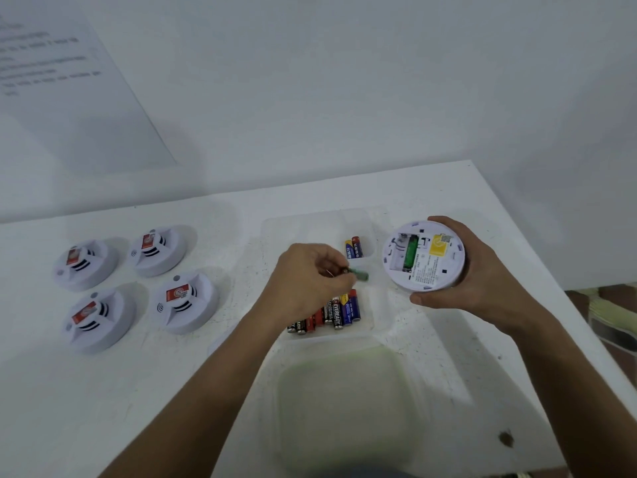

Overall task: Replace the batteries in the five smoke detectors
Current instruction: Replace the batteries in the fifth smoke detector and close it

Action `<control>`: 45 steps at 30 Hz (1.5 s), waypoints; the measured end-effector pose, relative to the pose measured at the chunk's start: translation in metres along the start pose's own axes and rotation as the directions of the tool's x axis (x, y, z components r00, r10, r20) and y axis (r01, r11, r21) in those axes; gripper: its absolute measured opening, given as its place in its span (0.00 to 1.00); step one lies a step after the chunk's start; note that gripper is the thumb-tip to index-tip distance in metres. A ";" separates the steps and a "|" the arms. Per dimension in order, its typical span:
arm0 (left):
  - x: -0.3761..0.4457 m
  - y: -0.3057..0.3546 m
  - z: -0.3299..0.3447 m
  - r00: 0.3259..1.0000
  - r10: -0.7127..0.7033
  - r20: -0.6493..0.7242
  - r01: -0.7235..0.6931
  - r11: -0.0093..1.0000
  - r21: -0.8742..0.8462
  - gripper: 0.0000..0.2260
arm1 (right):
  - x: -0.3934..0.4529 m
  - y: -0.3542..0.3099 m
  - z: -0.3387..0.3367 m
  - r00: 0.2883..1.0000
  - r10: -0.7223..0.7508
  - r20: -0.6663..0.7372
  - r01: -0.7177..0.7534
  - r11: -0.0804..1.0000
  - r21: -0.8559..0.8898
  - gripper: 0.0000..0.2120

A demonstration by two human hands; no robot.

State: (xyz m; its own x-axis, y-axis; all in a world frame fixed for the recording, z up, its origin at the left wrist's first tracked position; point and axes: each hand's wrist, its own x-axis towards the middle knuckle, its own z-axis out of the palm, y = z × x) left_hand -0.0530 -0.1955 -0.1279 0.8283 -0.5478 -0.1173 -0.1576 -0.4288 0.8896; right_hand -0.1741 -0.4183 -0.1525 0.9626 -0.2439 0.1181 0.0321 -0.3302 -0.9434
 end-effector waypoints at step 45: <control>-0.010 0.017 -0.001 0.945 0.186 0.268 -0.231 0.962 0.148 0.18 | 0.004 -0.020 0.035 0.974 -0.149 0.170 0.147 0.989 0.022 0.42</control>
State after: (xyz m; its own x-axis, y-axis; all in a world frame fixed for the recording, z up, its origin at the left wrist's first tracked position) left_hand -0.0633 -0.1965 -0.1112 0.6099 -0.7899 -0.0636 -0.4228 -0.3922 0.8170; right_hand -0.1617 -0.3806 -0.1436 0.9787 -0.0337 0.2026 0.1792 -0.3419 -0.9225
